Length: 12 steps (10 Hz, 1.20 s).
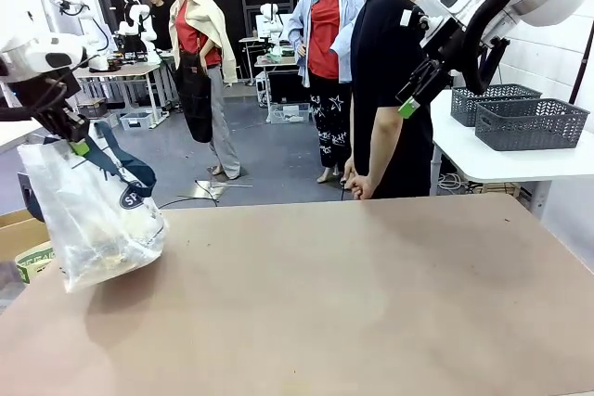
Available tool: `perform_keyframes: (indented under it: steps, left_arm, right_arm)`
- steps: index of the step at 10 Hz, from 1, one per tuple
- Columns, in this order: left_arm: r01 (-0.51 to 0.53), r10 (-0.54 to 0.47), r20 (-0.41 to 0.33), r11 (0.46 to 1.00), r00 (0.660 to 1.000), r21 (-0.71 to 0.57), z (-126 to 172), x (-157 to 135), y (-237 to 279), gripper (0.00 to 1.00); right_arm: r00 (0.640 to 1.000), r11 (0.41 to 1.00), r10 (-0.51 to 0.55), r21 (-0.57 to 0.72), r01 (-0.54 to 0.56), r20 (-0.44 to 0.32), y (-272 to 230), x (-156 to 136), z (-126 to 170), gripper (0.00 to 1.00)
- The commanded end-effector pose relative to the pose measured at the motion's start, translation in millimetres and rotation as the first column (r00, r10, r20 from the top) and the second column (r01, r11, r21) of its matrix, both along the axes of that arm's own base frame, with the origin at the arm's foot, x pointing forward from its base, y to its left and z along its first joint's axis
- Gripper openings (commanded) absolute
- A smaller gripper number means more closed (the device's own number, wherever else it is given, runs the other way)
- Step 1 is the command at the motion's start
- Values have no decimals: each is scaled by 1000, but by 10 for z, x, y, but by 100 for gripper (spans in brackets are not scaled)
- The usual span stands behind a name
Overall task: Transfer purchased items from the store into the shopping bag.
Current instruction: Move the Reusable shopping bag to the right side of the table.
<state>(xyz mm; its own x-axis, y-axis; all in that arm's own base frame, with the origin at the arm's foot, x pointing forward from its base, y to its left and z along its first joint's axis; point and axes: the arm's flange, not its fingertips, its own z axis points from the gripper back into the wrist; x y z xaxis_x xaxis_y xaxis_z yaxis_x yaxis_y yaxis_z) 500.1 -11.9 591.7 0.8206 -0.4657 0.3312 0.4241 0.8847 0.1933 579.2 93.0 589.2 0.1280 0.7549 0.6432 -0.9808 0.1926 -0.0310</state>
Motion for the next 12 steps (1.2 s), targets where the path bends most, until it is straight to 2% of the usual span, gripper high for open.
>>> perform_keyframes:
  steps: [1,5,7,9,12]
  left_arm:
    - [4,-7,59,999,998,50,-30,-7,184,0]
    - [85,-94,97,992,991,95,-175,30,566,0]
    - [108,-116,71,988,991,107,-315,-5,638,0]
    - [137,-139,5,982,990,131,-430,-41,706,0]
    - [185,-181,-40,976,983,114,-476,-131,753,0]
  right_arm:
    - [1000,1000,6,-21,-6,0,-10,-44,-32,100]
    - [1000,1000,6,-21,-6,0,-10,-44,-32,100]
    - [1000,1000,6,-21,-6,0,-10,-44,-32,100]
    - [1000,1000,6,-21,-6,0,-10,-44,-32,100]
    - [1000,1000,6,-21,-6,0,-10,-44,-32,100]
